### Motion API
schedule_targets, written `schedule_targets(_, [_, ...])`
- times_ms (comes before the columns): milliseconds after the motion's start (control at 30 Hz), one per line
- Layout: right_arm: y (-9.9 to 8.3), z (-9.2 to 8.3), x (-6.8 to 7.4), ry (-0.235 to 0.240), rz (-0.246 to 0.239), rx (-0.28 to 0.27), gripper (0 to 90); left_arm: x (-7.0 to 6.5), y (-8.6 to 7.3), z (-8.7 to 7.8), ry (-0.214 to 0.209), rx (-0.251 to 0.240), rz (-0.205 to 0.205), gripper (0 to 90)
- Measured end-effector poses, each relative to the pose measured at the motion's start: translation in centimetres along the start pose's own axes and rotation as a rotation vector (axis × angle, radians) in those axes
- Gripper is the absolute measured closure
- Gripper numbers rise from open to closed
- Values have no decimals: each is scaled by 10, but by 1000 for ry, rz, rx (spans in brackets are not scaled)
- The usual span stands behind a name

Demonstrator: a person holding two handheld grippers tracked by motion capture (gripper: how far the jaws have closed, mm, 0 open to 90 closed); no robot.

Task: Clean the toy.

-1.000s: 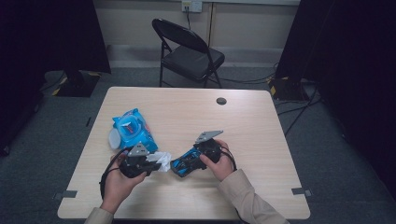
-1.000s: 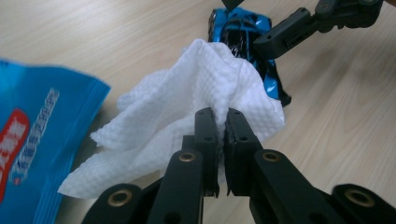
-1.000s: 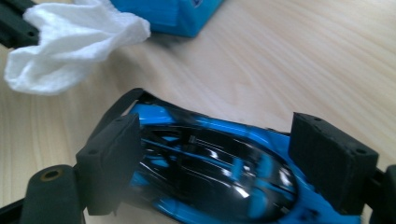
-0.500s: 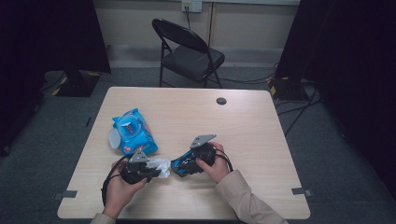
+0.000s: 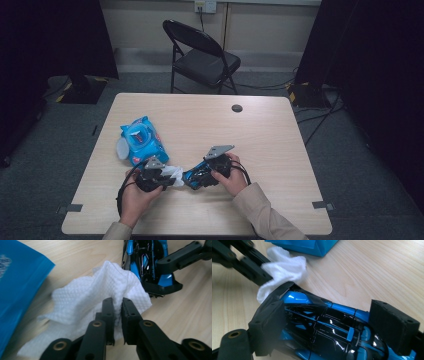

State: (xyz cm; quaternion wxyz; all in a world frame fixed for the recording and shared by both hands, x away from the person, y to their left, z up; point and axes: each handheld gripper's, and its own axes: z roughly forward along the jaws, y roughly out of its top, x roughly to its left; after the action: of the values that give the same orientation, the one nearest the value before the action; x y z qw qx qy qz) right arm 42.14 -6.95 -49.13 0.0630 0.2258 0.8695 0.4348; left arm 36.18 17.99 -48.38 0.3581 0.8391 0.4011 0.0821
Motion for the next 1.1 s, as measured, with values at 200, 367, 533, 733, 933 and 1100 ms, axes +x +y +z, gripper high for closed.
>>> schedule_targets(200, [-1, 0, 0, 2, -1, -10, 141, 0, 2, 11, 10, 2, 0, 643])
schedule_targets(367, [-2, 0, 0, 5, 0, -14, 141, 1, 6, 13, 13, 12, 14, 577])
schedule_targets(533, [-3, 3, 0, 19, -6, -30, 140, -3, 9, 17, -5, 22, 40, 702])
schedule_targets(733, [-1, 3, 1, 9, 0, -14, 140, -7, 8, 17, -25, 25, 11, 785])
schedule_targets(933, [-2, 3, 1, 10, 0, -17, 140, -9, 8, 16, -30, 37, 2, 797])
schedule_targets(1100, [-1, 3, 2, 8, 1, -16, 140, -8, 6, 15, -39, 37, -14, 805])
